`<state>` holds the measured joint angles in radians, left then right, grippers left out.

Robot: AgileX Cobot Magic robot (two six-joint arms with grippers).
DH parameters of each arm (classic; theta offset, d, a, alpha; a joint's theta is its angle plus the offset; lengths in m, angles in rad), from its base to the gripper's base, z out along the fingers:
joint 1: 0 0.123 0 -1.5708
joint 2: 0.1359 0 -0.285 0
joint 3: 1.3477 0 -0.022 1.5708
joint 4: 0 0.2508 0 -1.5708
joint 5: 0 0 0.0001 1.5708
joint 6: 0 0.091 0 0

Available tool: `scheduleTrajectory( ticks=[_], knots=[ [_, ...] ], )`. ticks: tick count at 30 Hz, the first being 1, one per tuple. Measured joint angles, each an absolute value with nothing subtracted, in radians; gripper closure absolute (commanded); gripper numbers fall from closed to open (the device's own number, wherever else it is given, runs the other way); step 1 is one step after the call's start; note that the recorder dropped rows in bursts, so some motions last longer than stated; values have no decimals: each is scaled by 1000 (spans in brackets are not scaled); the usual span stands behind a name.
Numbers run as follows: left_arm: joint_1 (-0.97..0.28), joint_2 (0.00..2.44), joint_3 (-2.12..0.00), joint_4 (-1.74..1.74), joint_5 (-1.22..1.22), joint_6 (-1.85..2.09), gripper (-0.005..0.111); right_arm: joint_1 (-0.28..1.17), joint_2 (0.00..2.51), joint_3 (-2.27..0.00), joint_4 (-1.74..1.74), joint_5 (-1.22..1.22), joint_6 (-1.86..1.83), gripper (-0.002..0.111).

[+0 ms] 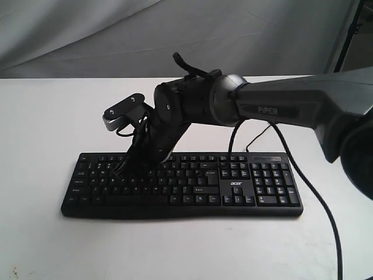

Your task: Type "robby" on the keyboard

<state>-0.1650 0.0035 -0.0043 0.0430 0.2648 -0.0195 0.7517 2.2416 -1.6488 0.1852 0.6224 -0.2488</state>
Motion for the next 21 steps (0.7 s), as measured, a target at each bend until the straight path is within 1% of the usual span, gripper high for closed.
scheduleTrajectory(
  ticks=[13, 17, 21],
  knots=[
    [-165, 3, -4, 43, 265, -20, 107, 751, 2240, -1649, 184, 622, -249, 108],
    [-165, 3, -4, 43, 265, -20, 107, 751, 2176, -1647, 160, 624, -249, 108],
    [-165, 3, -4, 43, 265, -20, 107, 751, 2037, -1573, 147, 587, -239, 108]
  ],
)
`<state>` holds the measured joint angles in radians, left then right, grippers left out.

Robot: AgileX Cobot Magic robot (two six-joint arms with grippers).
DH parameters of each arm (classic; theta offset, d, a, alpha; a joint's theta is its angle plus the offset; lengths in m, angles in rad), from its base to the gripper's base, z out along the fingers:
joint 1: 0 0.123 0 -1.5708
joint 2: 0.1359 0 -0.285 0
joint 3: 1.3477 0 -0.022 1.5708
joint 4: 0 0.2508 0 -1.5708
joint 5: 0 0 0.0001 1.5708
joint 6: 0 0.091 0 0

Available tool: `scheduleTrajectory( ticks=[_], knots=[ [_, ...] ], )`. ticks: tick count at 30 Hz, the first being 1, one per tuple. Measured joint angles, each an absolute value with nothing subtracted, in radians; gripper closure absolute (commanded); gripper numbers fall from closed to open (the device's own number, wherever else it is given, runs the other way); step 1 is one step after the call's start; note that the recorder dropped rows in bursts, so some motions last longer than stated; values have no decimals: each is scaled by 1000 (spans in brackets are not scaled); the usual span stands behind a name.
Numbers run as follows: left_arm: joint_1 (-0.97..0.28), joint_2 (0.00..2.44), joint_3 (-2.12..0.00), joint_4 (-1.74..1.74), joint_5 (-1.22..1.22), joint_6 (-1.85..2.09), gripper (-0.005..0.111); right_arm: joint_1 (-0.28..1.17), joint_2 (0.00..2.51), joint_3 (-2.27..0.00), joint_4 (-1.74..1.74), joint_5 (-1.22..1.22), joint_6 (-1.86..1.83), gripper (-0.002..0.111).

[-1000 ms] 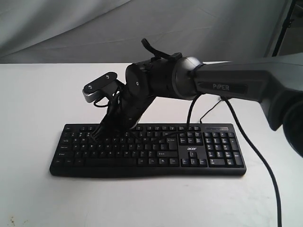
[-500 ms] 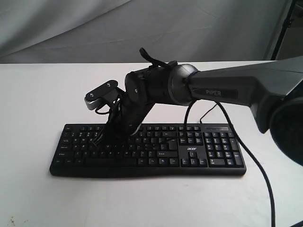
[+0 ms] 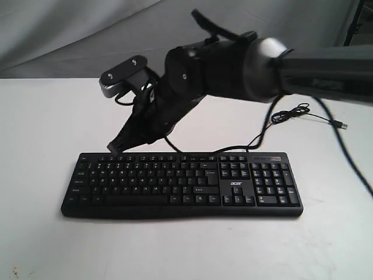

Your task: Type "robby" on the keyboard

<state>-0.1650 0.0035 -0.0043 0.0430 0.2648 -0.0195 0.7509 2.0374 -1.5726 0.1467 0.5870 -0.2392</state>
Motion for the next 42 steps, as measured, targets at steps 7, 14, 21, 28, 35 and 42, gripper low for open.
scheduleTrajectory(
  ticks=[7, 14, 21, 28, 35, 42],
  knots=[
    [-165, 3, -4, 43, 265, -20, 107, 755, 1676, -1131, 152, 363, -189, 108],
    [-165, 3, -4, 43, 265, -20, 107, 756, 1354, -712, 207, 58, -183, 108],
    [-165, 3, -4, 43, 265, -20, 107, 756, 1260, -666, 239, 0, -183, 108],
    [-165, 3, -4, 43, 265, -20, 107, 756, 1247, -666, 241, 0, -183, 108],
    [-165, 3, -4, 43, 265, -20, 107, 731, 1123, -626, 241, 15, -183, 108],
    [-165, 3, -4, 43, 265, -20, 107, 574, 931, -432, 270, -21, -183, 108]
  ],
)
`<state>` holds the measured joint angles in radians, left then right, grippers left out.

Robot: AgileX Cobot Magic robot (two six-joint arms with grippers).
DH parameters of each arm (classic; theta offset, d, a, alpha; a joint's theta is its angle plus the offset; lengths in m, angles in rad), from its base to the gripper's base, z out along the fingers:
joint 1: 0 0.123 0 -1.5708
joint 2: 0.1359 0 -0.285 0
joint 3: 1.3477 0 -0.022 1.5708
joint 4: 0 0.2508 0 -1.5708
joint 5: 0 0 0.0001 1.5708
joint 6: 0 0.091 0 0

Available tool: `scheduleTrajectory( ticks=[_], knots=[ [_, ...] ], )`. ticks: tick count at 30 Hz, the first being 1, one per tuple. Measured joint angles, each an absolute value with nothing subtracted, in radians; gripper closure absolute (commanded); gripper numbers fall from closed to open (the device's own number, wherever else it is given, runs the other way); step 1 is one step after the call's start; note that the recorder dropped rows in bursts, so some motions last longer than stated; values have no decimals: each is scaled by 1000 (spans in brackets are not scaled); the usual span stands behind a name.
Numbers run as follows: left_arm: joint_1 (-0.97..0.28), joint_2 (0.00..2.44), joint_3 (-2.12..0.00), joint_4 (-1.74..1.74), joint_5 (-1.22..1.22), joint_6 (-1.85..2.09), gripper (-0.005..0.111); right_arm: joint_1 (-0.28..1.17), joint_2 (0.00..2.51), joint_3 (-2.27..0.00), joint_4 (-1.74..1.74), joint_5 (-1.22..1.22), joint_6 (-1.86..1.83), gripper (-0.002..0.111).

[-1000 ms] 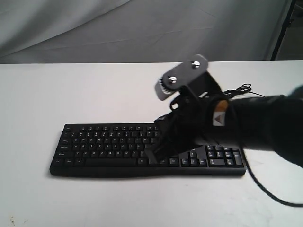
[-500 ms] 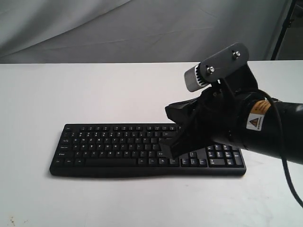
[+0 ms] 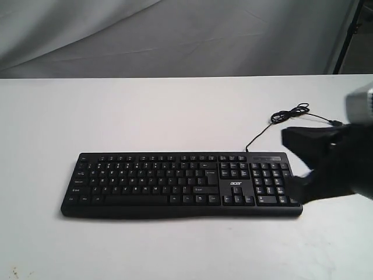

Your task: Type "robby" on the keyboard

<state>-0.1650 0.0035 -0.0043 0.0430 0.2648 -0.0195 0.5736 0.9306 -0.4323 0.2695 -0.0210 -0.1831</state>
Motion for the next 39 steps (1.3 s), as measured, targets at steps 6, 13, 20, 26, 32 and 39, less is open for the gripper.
scheduleTrajectory(
  ticks=[6, 13, 20, 26, 32, 39],
  knots=[
    [-165, 3, -4, 43, 265, -20, 107, 397, 657, -297, 301, -24, -183, 108],
    [-165, 3, -4, 43, 265, -20, 107, 189, 366, -146, 307, -35, -183, 108],
    [-165, 3, -4, 43, 265, -20, 107, 180, 382, -71, 309, -32, -150, 108],
    [-165, 3, -4, 43, 265, -20, 107, 179, 350, -24, 284, -32, -116, 108],
    [-165, 3, -4, 43, 265, -20, 107, 179, 232, -4, 107, 46, 41, 108],
    [-165, 3, -4, 43, 265, -20, 107, 179, 196, -4, 49, 149, 111, 108]
  ],
)
